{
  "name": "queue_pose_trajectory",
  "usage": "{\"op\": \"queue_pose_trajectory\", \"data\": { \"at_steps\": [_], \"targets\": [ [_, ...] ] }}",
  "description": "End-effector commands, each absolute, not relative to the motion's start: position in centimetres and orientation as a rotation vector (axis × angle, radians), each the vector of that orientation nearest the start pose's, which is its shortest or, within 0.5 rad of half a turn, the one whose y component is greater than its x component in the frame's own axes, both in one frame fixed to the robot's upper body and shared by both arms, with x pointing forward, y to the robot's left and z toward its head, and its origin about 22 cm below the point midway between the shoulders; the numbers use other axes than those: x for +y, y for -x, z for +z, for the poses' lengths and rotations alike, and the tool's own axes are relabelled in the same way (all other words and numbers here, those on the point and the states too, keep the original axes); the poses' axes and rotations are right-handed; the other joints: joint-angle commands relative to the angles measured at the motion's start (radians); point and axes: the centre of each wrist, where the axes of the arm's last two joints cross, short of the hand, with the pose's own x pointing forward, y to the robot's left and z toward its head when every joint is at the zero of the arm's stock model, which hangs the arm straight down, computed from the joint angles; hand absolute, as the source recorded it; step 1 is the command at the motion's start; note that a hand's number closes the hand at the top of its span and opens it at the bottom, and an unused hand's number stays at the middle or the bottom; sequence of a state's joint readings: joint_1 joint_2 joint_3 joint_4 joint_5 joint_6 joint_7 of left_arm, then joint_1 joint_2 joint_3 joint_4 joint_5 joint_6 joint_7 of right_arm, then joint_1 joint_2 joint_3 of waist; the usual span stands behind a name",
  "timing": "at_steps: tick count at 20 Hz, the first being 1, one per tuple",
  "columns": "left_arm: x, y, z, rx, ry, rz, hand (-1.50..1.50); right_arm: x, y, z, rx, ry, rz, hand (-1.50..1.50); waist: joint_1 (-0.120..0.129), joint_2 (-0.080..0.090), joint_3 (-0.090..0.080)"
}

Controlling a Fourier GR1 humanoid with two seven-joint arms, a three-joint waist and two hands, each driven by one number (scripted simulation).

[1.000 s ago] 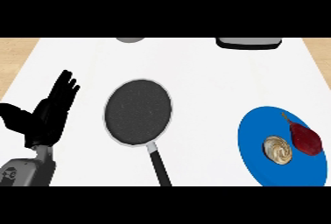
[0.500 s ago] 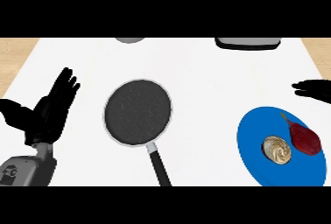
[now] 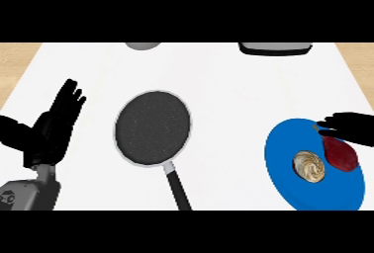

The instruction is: Pick the cupcake from the plate and place it in the pan

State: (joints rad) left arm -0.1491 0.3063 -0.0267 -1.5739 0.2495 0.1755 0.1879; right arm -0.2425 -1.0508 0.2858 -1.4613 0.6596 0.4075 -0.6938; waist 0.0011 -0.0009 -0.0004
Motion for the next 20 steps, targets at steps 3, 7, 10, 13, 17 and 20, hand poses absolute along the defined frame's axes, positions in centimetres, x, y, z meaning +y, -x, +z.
{"op": "queue_pose_trajectory", "data": {
  "at_steps": [3, 7, 10, 13, 17, 20],
  "targets": [
    [25.1, -27.4, 5.4, -1.531, -0.096, 0.037, 0.0, -36.9, -26.8, 14.2, -1.231, 0.479, 2.11, -1.5, -0.005, -0.001, 0.0],
    [28.9, -26.3, 6.2, -1.514, -0.123, 0.057, 0.0, -37.3, -25.3, 14.1, -1.214, 0.573, 2.108, -1.5, -0.005, -0.002, 0.0],
    [27.6, -26.6, 5.8, -1.513, -0.095, 0.053, 0.0, -35.1, -24.0, 12.3, -1.268, 0.532, 2.058, -1.5, -0.005, -0.001, 0.0],
    [26.8, -28.3, 6.1, -1.52, -0.103, 0.044, 0.0, -33.0, -23.6, 12.3, -1.299, 0.499, 2.058, -1.5, -0.007, 0.0, 0.0],
    [27.4, -28.7, 6.8, -1.52, -0.114, 0.046, 0.0, -33.2, -24.2, 12.4, -1.206, 0.527, 2.081, -1.5, -0.005, 0.0, 0.0],
    [27.0, -28.0, 7.1, -1.519, -0.09, 0.054, 0.0, -32.6, -23.7, 11.2, -1.19, 0.582, 2.075, -1.5, -0.002, 0.0, 0.0]
  ]
}}
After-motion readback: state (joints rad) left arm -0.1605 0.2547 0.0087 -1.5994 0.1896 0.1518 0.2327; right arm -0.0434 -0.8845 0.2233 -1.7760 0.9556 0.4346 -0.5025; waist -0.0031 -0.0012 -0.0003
